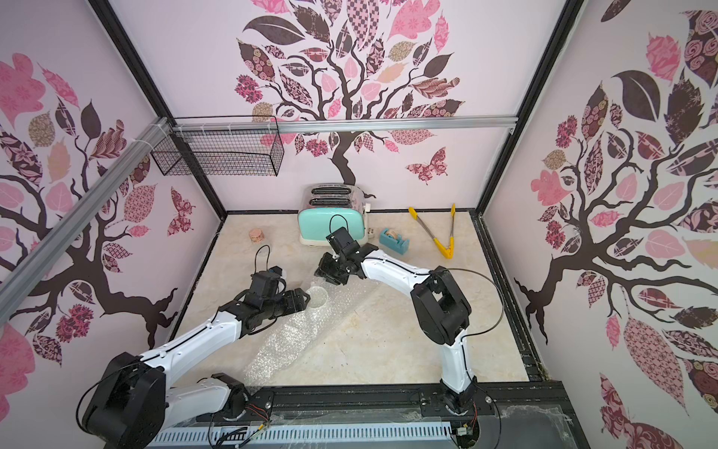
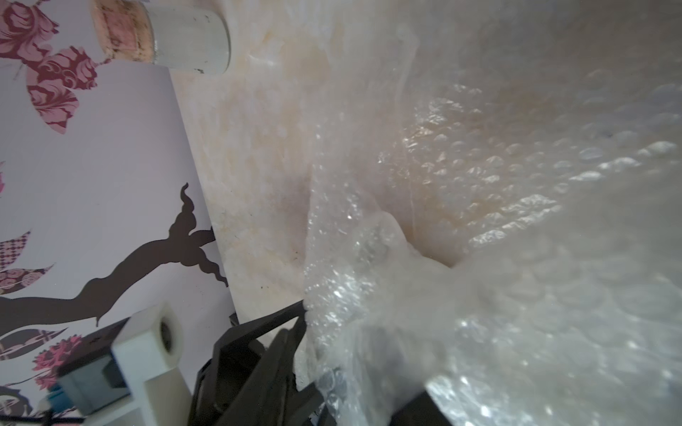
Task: Wrap mugs in bubble wrap
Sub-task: Wrap the mug in bubble wrap.
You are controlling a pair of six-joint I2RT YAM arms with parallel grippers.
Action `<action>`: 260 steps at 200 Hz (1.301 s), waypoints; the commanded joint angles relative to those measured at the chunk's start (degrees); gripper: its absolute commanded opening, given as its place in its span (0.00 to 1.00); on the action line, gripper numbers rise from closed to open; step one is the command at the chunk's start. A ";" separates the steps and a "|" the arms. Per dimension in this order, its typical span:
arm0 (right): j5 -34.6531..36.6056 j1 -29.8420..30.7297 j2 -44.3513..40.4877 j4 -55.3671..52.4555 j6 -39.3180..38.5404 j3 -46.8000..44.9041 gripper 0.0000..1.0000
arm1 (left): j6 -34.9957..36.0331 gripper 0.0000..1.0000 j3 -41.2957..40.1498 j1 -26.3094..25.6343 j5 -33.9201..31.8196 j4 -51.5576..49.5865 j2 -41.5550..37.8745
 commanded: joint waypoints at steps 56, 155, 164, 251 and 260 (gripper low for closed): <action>-0.93 -2.29 -3.90 -0.51 -9.00 1.09 0.70 | 0.54 0.67 -0.82 -0.72 -0.79 1.23 0.16; -15.78 -3.06 -13.74 17.44 -15.98 -19.56 0.50 | 1.30 0.65 -0.69 -1.17 -2.49 0.40 -0.71; -18.42 -2.96 -12.72 19.49 -14.57 -20.33 0.40 | 1.31 0.65 -0.84 -1.17 -2.84 0.22 -1.14; -21.17 -0.85 -4.63 22.00 -12.60 -20.15 0.29 | 1.28 0.66 -1.08 -1.17 -2.92 0.51 -2.63; -20.90 -0.76 -3.65 21.94 -12.71 -20.14 0.29 | 1.18 0.66 -1.26 -1.17 -2.90 0.52 -2.87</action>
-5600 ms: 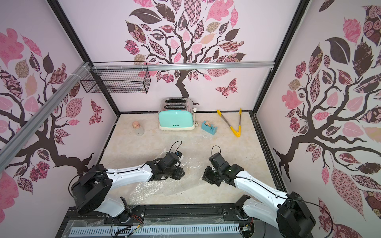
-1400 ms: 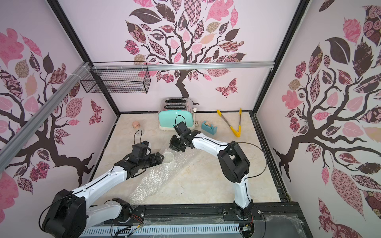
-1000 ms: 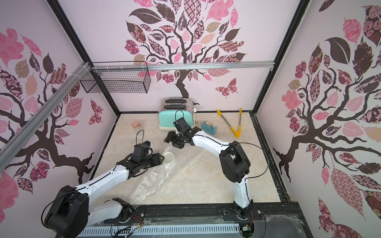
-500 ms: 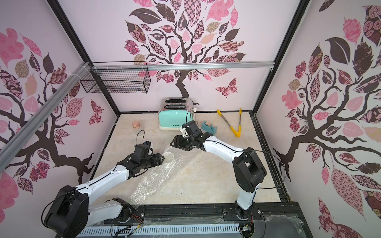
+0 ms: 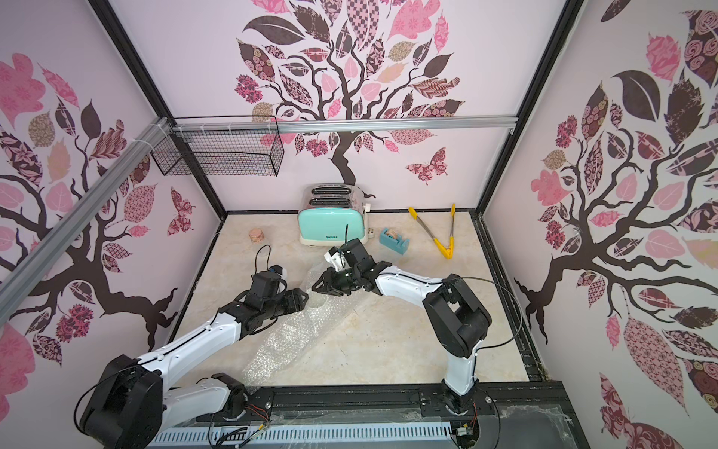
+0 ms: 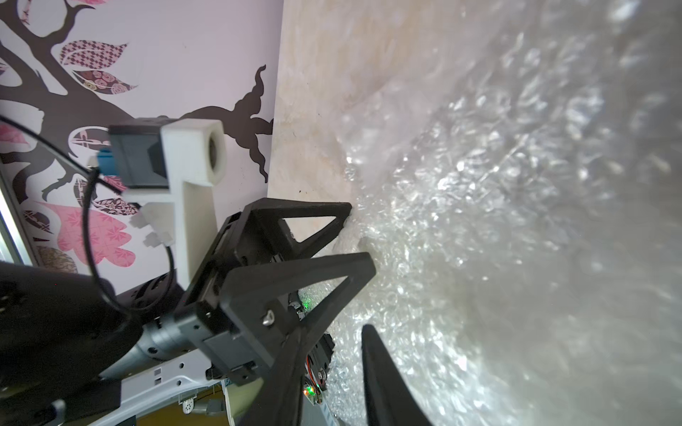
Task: Wrap mugs in bubble wrap
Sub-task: Wrap the mug in bubble wrap.
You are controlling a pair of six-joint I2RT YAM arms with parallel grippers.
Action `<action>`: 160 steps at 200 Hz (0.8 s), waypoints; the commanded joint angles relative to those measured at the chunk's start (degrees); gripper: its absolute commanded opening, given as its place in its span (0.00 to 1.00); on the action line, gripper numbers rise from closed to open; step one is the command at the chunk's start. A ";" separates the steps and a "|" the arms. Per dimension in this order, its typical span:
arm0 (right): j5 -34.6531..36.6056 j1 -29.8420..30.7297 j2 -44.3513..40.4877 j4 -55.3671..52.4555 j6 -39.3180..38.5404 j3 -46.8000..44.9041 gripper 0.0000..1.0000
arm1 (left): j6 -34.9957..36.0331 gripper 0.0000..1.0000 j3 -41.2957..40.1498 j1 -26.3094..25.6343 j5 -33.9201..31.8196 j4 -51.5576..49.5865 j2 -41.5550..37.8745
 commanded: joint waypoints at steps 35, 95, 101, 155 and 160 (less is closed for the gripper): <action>3.20 0.14 4.83 -3.15 -1.83 0.34 0.29 | -0.29 0.78 -1.02 -0.12 -1.57 -2.91 -4.76; 4.41 0.14 4.95 -5.12 -2.85 1.29 0.28 | -17.65 0.98 -1.55 0.14 -17.46 -28.63 -17.41; 4.37 0.18 5.10 -5.27 -2.87 1.43 0.28 | -18.36 0.98 -2.08 0.14 -16.95 -30.30 -18.71; 4.34 0.06 5.27 -6.02 -3.34 2.41 0.28 | -39.30 0.98 -2.36 -2.49 -22.64 -53.51 -25.27; 4.30 0.05 5.38 -6.10 -3.40 2.60 0.28 | -40.43 0.98 -2.14 -2.49 -21.70 -54.83 -25.17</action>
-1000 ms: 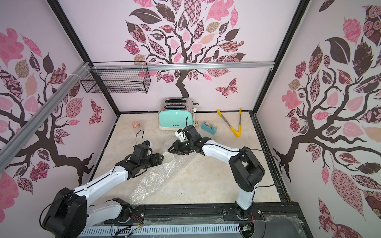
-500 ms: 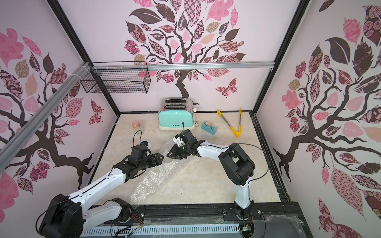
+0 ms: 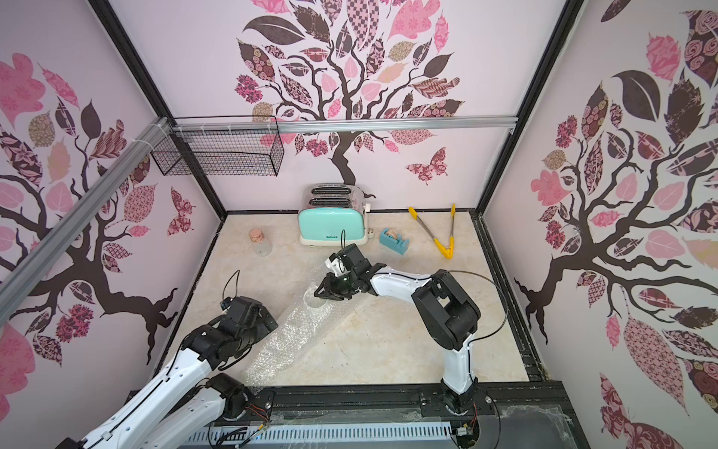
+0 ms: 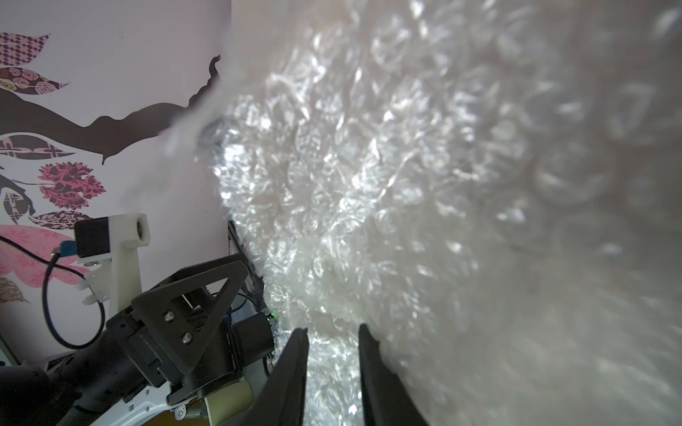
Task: Wrap mugs in bubble wrap
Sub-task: Wrap the mug in bubble wrap.
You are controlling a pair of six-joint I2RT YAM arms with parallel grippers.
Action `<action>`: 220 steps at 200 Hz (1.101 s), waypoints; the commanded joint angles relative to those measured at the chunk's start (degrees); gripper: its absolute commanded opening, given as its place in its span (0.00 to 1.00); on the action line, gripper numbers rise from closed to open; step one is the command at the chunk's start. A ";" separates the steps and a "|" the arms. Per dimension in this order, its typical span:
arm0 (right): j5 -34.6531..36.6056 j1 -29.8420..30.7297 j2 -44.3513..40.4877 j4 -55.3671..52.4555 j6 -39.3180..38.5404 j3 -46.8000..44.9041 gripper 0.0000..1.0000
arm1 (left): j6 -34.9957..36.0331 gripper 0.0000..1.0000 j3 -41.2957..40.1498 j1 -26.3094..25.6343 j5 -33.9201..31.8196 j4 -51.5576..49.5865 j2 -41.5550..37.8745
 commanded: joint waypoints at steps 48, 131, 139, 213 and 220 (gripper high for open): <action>1.60 -0.11 2.77 -3.51 -1.28 2.44 0.27 | -15.40 0.96 -1.93 -1.14 6.93 -18.67 -3.13; 1.75 -0.12 2.91 -3.87 -1.28 3.77 0.26 | -10.97 0.86 -7.94 -1.89 17.39 -13.59 -5.70; 1.57 -0.11 2.90 -3.77 -1.15 3.63 0.26 | -10.25 0.83 -8.13 -1.89 18.46 -12.06 -4.24; 1.64 -0.12 3.31 -3.60 -0.75 4.03 0.23 | -9.24 0.59 -10.73 -2.66 18.65 -6.63 1.20; 1.74 -0.07 3.23 -3.60 -0.75 3.99 0.23 | -9.21 0.56 -10.94 -2.68 18.44 -6.06 1.94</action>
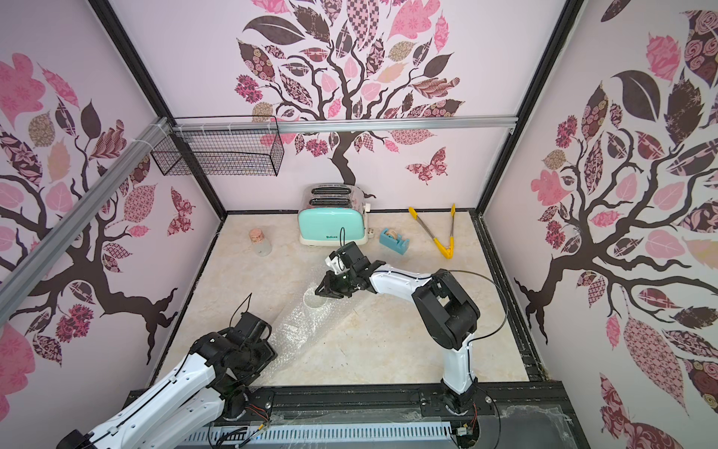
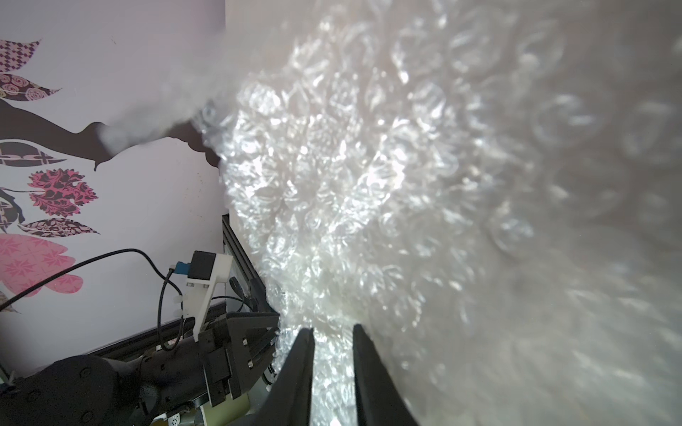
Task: Wrap mugs in bubble wrap
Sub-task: Wrap the mug in bubble wrap.
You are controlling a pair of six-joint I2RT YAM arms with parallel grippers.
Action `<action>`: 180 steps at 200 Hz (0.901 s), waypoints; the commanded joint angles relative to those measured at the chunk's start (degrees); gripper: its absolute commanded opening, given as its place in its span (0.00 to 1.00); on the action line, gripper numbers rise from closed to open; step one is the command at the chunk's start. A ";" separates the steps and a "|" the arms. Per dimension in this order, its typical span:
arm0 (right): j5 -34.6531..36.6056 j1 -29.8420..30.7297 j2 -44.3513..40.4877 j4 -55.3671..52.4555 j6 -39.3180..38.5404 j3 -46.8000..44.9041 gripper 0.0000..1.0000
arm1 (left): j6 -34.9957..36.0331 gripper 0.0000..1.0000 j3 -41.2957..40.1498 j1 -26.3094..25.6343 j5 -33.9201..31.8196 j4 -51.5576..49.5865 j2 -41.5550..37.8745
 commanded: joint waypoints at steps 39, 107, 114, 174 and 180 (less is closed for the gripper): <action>0.50 -0.06 2.86 -0.99 -0.14 1.67 0.23 | 3.22 0.18 -1.50 -0.08 -0.58 3.10 5.80; 0.99 -0.08 2.61 -1.66 -0.31 1.85 0.21 | 8.67 0.00 12.05 -0.16 -6.18 -3.38 4.03; 1.15 -0.06 2.60 -1.76 -0.31 1.92 0.21 | 9.25 0.00 14.07 -0.16 -6.68 -3.96 4.02; 1.67 -0.04 3.21 -1.85 -0.40 1.93 0.21 | 12.41 0.00 27.34 -0.30 -4.33 -0.97 10.16; 1.76 -0.02 3.33 -1.85 -0.40 1.93 0.21 | 12.75 0.00 28.46 -0.45 -4.28 -0.29 10.74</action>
